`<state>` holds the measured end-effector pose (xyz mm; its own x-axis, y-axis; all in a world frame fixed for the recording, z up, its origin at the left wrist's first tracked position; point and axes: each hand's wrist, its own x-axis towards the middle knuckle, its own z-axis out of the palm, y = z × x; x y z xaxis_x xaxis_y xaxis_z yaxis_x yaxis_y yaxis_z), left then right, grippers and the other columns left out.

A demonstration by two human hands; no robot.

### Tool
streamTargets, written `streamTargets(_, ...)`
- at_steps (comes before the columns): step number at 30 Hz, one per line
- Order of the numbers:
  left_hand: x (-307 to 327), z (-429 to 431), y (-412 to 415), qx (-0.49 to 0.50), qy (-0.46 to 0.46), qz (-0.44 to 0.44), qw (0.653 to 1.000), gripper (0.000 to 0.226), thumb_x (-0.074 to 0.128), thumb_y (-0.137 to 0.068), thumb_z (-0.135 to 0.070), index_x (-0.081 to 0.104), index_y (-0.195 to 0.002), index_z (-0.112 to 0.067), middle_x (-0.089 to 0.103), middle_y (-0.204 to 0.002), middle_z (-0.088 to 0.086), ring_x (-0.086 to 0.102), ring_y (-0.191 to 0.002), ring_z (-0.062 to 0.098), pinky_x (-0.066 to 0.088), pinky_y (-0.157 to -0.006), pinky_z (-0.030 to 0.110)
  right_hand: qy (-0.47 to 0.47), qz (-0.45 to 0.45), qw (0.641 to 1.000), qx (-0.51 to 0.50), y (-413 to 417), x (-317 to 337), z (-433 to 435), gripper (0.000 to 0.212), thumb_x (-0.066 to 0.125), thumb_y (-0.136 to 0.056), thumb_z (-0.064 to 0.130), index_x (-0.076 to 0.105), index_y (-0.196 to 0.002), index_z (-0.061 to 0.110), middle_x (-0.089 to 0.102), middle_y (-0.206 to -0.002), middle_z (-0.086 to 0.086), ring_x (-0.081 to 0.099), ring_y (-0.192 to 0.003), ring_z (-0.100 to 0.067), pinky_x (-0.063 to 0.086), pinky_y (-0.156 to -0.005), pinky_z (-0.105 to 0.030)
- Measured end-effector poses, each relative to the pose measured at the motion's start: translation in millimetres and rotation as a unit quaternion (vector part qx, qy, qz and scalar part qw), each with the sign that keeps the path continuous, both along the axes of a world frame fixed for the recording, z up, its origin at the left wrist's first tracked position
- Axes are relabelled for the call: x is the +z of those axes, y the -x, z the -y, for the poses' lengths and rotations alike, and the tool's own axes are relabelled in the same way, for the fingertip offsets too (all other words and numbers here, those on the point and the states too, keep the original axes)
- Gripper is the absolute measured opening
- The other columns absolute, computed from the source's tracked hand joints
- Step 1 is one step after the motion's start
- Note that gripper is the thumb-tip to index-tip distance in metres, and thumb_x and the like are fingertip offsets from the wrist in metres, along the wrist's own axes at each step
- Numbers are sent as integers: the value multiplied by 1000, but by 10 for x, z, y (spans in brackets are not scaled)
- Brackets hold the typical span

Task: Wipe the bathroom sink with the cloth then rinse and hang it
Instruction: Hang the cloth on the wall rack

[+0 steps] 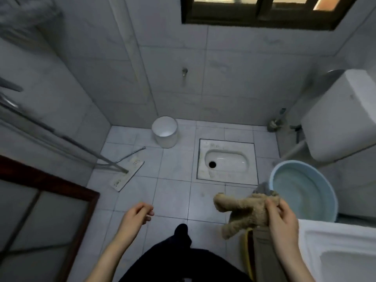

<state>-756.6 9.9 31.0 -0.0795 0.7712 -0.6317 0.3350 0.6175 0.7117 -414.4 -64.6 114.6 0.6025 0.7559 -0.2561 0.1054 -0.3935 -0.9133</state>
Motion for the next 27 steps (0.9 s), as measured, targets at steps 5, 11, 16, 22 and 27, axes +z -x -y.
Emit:
streamTargets(5, 19, -746, 362, -19, -27, -7, 999, 19, 54, -92, -10, 69, -81, -8, 70, -75, 9, 61, -67, 21, 47, -68, 32, 24, 74, 997, -22, 180, -80, -648, 21, 51, -98, 13, 59, -80, 5, 62, -74, -15, 56, -72, -28, 40, -59, -27)
streamTargets(11, -72, -1486, 389, -18, -42, 13, 999, 19, 52, -94, -9, 67, -81, -8, 68, -77, 8, 60, -68, 22, 45, -69, 32, 57, 123, 991, -18, 110, -112, -1252, 20, 50, -98, 14, 58, -81, 8, 61, -72, -4, 55, -69, -11, 39, -59, -25)
streamTargets(16, -412, -1888, 275, -27, 17, -1, 999, 23, 54, -94, -9, 68, -76, -7, 67, -74, 8, 57, -66, 23, 41, -63, 29, 82, 114, 989, -39, -128, -416, -1823, 21, 51, -97, 11, 56, -77, 8, 60, -72, -8, 55, -69, -13, 39, -59, -24)
streamTargets(22, -434, -2926, -144, -31, 38, -16, 999, 22, 52, -94, -7, 66, -77, -4, 66, -76, 15, 55, -64, 24, 40, -62, 29, 94, 73, 992, -51, -497, -595, -2756, 28, 51, -97, 14, 51, -69, 17, 55, -64, -4, 52, -62, -20, 41, -57, -34)
streamTargets(27, -53, -4201, -805, -98, -19, 11, 995, 22, 48, -97, -10, 66, -85, -3, 66, -82, 16, 57, -70, 25, 43, -66, 31, 67, 94, 989, -87, -841, -360, -3444, 30, 51, -97, 14, 50, -68, 19, 53, -62, 0, 49, -60, -13, 38, -56, -29)
